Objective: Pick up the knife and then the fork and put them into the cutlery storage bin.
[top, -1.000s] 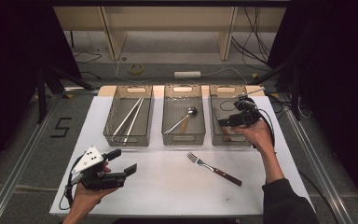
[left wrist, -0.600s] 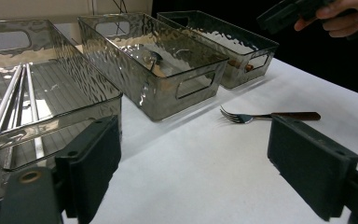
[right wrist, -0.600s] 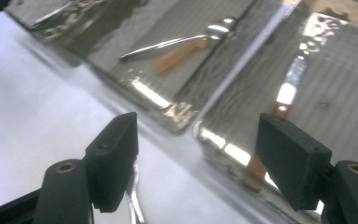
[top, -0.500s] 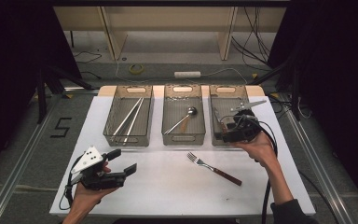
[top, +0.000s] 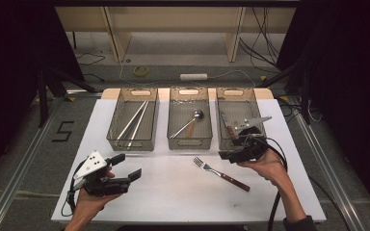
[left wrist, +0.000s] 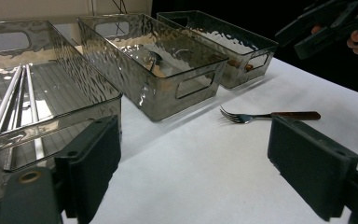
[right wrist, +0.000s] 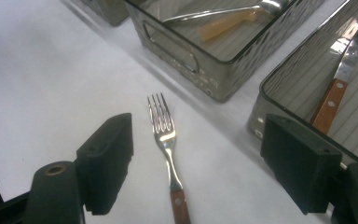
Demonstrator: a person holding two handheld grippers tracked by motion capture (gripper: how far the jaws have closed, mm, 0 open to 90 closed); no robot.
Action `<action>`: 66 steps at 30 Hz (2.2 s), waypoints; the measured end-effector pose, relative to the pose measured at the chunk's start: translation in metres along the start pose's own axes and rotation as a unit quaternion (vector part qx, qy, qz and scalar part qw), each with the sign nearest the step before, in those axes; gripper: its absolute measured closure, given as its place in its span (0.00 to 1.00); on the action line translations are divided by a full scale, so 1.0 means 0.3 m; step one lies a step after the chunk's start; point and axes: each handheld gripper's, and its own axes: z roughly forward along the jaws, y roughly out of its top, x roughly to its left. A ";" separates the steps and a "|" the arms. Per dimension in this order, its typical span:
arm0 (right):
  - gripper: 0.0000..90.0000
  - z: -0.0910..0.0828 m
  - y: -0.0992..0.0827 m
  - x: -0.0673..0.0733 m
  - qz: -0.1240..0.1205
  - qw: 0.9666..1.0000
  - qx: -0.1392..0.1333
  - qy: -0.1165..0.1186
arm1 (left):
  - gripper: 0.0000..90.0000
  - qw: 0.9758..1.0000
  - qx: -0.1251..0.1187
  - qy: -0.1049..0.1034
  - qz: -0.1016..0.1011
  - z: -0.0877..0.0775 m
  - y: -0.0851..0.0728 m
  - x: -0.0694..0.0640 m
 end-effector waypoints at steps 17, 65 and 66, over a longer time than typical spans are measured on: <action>0.28 0.057 -0.037 0.007 -0.017 0.998 0.060 0.000 | 0.19 1.000 0.003 -0.001 0.003 -0.003 -0.001 0.000; 0.68 0.194 -0.141 0.018 -0.071 0.975 0.212 0.005 | 0.19 1.000 0.002 -0.003 0.007 -0.001 0.001 -0.007; 0.69 0.196 -0.142 0.018 -0.071 0.974 0.215 0.005 | 0.19 1.000 0.002 -0.003 0.007 -0.002 0.001 -0.007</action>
